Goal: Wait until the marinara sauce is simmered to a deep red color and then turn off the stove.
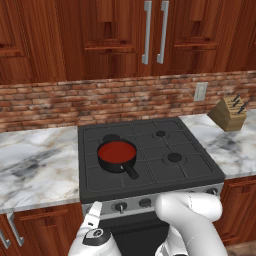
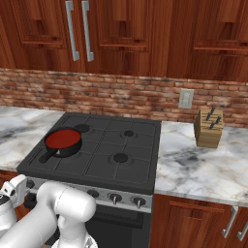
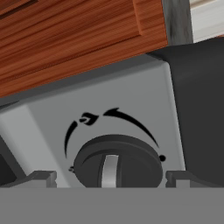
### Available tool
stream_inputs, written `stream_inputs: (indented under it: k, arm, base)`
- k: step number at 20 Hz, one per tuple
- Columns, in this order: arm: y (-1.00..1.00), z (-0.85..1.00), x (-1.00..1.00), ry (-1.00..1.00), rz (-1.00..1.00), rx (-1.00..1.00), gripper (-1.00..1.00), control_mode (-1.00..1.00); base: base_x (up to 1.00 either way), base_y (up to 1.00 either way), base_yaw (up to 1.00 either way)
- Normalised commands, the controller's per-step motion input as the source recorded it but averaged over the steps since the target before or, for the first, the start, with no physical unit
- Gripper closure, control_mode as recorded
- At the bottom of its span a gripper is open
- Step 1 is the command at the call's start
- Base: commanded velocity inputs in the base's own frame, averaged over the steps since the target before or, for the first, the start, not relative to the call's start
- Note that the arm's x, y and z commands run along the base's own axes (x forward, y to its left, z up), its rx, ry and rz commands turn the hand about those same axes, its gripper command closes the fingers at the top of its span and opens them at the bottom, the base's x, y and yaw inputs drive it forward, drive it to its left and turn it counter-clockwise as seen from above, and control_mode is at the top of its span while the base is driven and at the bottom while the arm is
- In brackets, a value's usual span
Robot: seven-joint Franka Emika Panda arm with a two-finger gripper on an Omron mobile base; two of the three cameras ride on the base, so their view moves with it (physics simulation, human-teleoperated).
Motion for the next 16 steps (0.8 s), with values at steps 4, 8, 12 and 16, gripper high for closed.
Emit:
stream_inputs:
  k: [4,8,12,16]
  arm:
    - [0.00,0.00,0.00,0.00,0.00,0.00,-1.00,-1.00]
    - [0.00,0.00,0.00,0.00,0.00,0.00,-1.00,-1.00]
    - [0.00,0.00,0.00,0.00,0.00,0.00,-1.00,-1.00]
    - [0.00,0.00,0.00,0.00,0.00,0.00,-1.00,-1.00]
  base:
    - [0.00,0.00,0.00]
    - [0.00,0.00,0.00]
    - [0.00,0.00,0.00]
    - [0.00,0.00,0.00]
